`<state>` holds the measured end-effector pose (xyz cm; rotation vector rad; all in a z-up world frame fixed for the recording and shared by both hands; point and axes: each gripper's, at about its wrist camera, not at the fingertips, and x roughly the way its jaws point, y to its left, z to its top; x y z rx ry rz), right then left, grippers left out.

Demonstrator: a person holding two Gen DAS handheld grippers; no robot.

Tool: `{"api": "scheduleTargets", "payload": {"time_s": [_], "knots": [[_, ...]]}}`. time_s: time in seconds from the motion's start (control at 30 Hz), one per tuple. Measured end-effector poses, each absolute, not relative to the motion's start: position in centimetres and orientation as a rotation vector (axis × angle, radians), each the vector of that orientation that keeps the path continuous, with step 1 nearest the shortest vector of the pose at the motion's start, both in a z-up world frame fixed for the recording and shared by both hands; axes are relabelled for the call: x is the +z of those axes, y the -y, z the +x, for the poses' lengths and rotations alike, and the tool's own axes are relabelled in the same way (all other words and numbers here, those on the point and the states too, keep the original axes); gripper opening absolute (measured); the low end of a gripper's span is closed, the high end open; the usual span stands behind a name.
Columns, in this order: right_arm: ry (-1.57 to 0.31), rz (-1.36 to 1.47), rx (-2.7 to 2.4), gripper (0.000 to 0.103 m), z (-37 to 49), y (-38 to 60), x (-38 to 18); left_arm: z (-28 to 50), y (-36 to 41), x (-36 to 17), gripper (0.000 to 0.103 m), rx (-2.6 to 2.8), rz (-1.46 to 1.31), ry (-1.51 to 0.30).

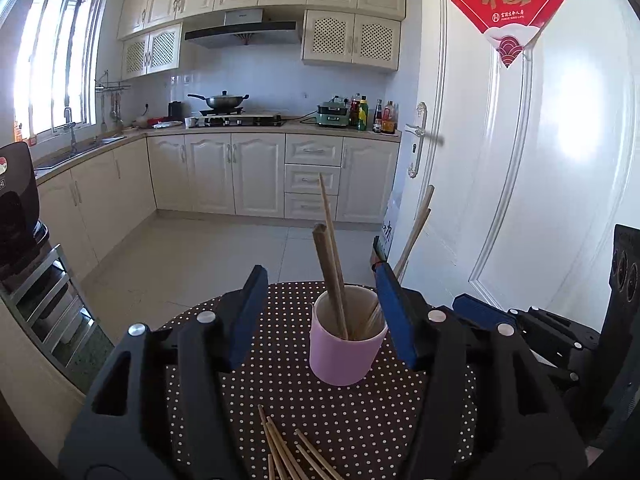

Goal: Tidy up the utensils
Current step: 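Lower the left chopstick into the pink cup and open the left gripper, then move the open left tool back toward the loose chopsticks while the right tool follows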

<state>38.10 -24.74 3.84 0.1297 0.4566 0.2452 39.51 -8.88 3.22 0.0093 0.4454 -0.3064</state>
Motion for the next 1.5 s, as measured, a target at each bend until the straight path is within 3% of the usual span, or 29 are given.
{"api": "scheduleTargets", "payload": {"time_s": [0.17,0.63,0.8,1.5], "knots": [[-0.456,0.121,0.246,0.027,37.2,24.2,3.9,38.3,7.7,3.2,0.065,-0.286,0.013,-0.441],[-0.542,0.073,0.281,0.030,35.8,21.2,2.1,35.5,3.7,0.8,0.066,-0.250,0.042,-0.567],[-0.678,0.047,0.328,0.035,36.4,19.4,0.0,35.6,2.0,-1.6,0.066,-0.225,0.062,-0.688],[-1.029,-0.043,0.350,0.035,38.0,15.7,-8.1,35.4,0.2,-9.0,0.066,-0.261,0.098,-0.961]]}}
